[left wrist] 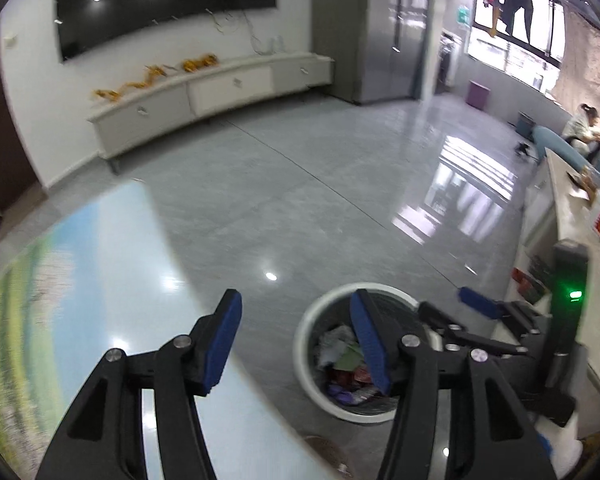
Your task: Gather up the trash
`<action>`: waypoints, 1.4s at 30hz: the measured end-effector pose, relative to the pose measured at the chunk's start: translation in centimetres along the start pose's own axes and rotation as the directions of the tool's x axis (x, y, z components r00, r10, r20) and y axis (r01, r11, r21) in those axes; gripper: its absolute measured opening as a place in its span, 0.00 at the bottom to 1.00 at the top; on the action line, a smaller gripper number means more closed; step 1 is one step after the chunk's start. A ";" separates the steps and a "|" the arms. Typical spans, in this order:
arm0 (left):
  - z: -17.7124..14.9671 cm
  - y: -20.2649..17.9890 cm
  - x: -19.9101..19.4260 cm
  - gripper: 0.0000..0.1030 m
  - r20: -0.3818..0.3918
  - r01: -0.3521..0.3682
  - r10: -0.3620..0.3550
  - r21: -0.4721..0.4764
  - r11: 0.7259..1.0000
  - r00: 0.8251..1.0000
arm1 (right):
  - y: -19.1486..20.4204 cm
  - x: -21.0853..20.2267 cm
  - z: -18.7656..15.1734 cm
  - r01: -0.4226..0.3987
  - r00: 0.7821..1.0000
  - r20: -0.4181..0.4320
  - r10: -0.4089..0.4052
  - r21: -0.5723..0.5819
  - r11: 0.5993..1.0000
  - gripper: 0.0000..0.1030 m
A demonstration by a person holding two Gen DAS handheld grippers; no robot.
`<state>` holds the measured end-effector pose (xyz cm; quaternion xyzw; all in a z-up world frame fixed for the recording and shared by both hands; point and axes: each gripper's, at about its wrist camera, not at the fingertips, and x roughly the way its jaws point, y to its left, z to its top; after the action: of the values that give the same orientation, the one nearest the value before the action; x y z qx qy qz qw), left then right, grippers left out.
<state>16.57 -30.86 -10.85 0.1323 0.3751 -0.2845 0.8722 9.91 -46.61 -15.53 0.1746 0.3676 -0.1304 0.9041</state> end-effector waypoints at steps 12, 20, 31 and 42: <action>-2.5 10.1 -14.0 0.75 0.215 -0.243 0.278 -0.178 0.954 0.936 | 13.4 -10.1 2.6 -0.060 0.972 0.209 0.105 -0.210 0.976 0.89; -6.0 14.9 -22.0 0.90 0.293 -0.358 0.439 -0.290 0.888 0.849 | 19.9 -15.8 2.3 -0.074 0.940 0.298 0.165 -0.294 0.953 1.00; -8.7 16.8 -26.8 1.00 0.334 -0.404 0.531 -0.381 0.832 0.779 | 21.9 -20.4 1.7 -0.008 0.917 0.378 0.130 -0.308 0.951 1.00; -10.9 17.5 -29.6 1.00 0.353 -0.449 0.605 -0.432 0.782 0.714 | 22.1 -24.0 1.3 0.130 0.884 0.466 0.035 -0.317 0.940 1.00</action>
<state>4.22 -0.21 3.65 0.0201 0.1364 0.0201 0.9902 2.08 -24.55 7.26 -0.0291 0.1611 -0.1256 0.9785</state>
